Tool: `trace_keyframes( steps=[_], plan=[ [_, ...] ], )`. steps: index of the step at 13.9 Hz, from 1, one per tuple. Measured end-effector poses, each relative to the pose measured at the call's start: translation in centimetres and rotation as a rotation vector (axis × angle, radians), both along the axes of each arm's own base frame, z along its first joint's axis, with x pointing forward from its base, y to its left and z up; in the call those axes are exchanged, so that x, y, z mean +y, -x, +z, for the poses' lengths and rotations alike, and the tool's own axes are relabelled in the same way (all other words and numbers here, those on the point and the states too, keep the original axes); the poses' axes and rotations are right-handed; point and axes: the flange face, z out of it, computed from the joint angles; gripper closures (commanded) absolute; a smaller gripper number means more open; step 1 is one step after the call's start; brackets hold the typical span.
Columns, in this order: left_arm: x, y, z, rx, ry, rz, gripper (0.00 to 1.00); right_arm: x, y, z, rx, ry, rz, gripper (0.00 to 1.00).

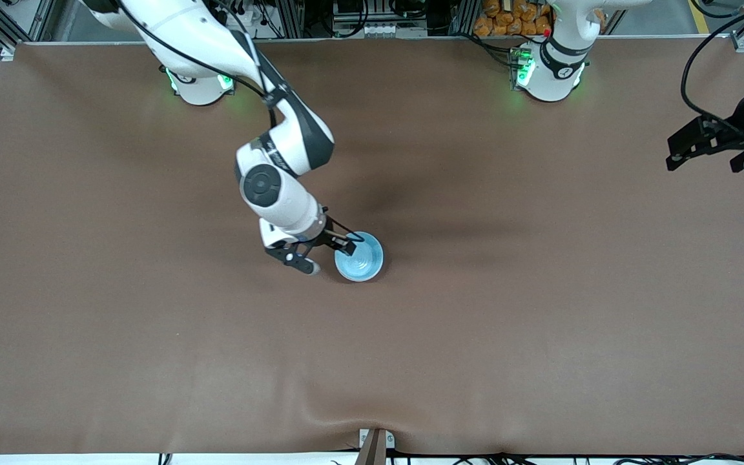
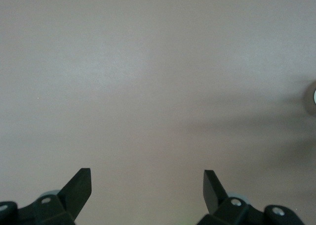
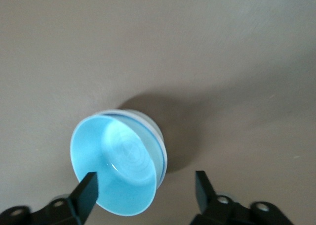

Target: Stack pink and blue bowls on white bowl

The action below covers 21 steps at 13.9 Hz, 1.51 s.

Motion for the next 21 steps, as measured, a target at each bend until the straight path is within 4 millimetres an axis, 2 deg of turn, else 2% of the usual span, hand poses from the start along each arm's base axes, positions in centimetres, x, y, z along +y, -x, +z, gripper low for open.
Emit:
trace_keyframes(
  steps=[2,5,7,9,12,15,18,20,21],
  plan=[
    [-0.1,0.1,0.1,-0.002,0.0,-0.002,0.0,-4.7,-1.7,3.3,0.021,0.007,0.038,0.0],
    [0.2,0.3,0.5,-0.009,0.005,0.003,0.0,-13.0,-3.5,7.4,0.06,0.008,0.085,0.0],
    [0.6,0.4,0.7,-0.009,0.018,0.013,0.0,-18.1,-3.7,10.0,0.068,0.017,0.1,0.0],
    [0.6,0.4,0.6,-0.007,0.019,0.018,0.0,-22.2,-2.9,12.1,0.046,0.03,0.126,0.0],
    [0.5,0.4,0.5,-0.006,0.019,0.021,0.0,-26.8,-0.2,15.2,0.036,0.096,0.141,0.0],
    [0.1,0.4,0.5,-0.005,0.019,0.021,0.0,-31.3,1.9,18.9,0.013,0.156,0.229,0.0],
    [0.0,0.5,0.4,-0.001,0.019,0.022,0.0,-37.1,2.7,21.2,-0.009,0.152,0.34,0.0],
    [0.0,0.5,0.4,0.007,0.018,0.023,0.0,-39.1,2.6,23.6,-0.018,0.189,0.384,0.0],
    [0.0,0.6,0.4,0.008,0.018,0.023,0.0,-39.3,2.6,25.5,-0.024,0.221,0.396,0.0]
  ],
)
